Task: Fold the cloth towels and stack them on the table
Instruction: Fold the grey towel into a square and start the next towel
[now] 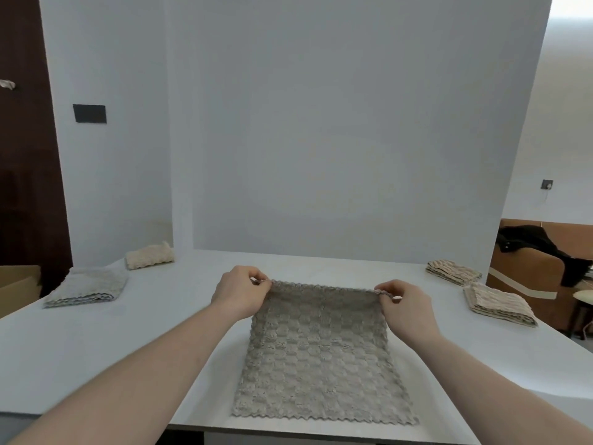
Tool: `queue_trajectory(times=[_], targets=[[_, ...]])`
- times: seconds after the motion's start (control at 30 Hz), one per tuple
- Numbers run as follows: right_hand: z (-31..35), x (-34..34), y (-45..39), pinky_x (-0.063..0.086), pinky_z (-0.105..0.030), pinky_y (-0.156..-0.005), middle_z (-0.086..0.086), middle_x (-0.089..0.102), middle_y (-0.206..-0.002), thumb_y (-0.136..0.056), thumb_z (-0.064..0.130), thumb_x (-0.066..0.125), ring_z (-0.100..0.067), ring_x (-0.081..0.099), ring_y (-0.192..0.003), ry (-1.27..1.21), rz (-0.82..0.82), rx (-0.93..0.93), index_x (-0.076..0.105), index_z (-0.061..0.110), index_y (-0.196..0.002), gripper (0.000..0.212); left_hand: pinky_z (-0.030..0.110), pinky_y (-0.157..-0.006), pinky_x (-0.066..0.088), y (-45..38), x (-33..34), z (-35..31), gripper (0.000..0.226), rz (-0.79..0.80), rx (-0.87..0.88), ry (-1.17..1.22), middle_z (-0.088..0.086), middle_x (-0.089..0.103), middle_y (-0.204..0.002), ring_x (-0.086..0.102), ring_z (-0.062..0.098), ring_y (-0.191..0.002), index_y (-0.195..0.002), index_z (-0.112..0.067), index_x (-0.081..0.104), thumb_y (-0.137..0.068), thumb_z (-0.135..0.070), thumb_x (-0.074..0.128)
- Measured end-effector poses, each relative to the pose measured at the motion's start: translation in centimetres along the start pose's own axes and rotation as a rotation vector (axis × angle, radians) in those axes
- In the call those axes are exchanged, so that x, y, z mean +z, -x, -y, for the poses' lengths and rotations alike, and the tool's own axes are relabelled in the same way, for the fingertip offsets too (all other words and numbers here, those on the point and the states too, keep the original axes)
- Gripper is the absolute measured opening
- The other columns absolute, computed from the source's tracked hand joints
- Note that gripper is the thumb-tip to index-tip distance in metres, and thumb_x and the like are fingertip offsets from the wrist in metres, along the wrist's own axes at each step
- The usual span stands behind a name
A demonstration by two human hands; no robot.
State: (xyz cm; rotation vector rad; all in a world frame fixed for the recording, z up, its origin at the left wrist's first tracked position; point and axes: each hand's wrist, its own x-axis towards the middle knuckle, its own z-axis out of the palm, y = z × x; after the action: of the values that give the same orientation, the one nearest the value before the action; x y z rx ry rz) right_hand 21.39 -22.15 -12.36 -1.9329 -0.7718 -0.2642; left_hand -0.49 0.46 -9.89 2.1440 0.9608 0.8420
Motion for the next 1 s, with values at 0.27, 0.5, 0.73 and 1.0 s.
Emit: queue_trajectory(times=[0.27, 0.5, 0.73, 1.0], targets=[[0.0, -1.8, 2.2, 0.051, -0.028, -0.074, 0.013, 0.074, -0.085, -0.095, 0.010, 0.063, -0.004, 0.068, -0.082, 0.056, 0.060, -0.045, 0.076, 0.026, -0.091, 0.022, 0.036, -0.070, 0.062, 2.3, -1.6, 0.2, 0.017, 0.027, 0.064, -0.103, -0.012, 0.075, -0.072, 0.070, 0.008, -0.055, -0.078, -0.031, 0.074, -0.091, -0.042, 0.069], [0.2, -3.9, 5.0, 0.045, -0.016, -0.072, 0.022, 0.072, -0.085, -0.093, 0.010, 0.065, 0.005, 0.065, -0.085, 0.097, 0.101, -0.127, 0.075, 0.031, -0.088, 0.023, 0.030, -0.065, 0.057, 6.0, -3.5, 0.1, 0.016, 0.081, 0.136, -0.145, -0.015, 0.075, -0.077, 0.070, 0.004, -0.053, -0.081, -0.032, 0.075, -0.092, -0.043, 0.072], [-1.0, -5.4, 9.1, 0.055, -0.016, -0.073, 0.025, 0.072, -0.086, -0.093, 0.011, 0.066, 0.013, 0.064, -0.091, 0.152, 0.184, -0.189, 0.071, 0.039, -0.084, 0.030, 0.027, -0.060, 0.050, 10.3, -4.2, 1.5, 0.016, 0.139, 0.159, -0.197, -0.018, 0.073, -0.082, 0.068, 0.003, -0.051, -0.079, -0.032, 0.074, -0.090, -0.043, 0.073], [-2.8, -6.0, 12.2, 0.058, -0.025, -0.083, 0.028, 0.071, -0.086, -0.090, 0.014, 0.067, 0.004, 0.067, -0.089, 0.238, 0.261, -0.225, 0.070, 0.041, -0.083, 0.028, 0.029, -0.073, 0.055, 13.2, -3.8, 2.7, 0.018, 0.201, 0.170, -0.302, -0.022, 0.072, -0.086, 0.066, -0.001, -0.049, -0.078, -0.033, 0.073, -0.085, -0.049, 0.076]])
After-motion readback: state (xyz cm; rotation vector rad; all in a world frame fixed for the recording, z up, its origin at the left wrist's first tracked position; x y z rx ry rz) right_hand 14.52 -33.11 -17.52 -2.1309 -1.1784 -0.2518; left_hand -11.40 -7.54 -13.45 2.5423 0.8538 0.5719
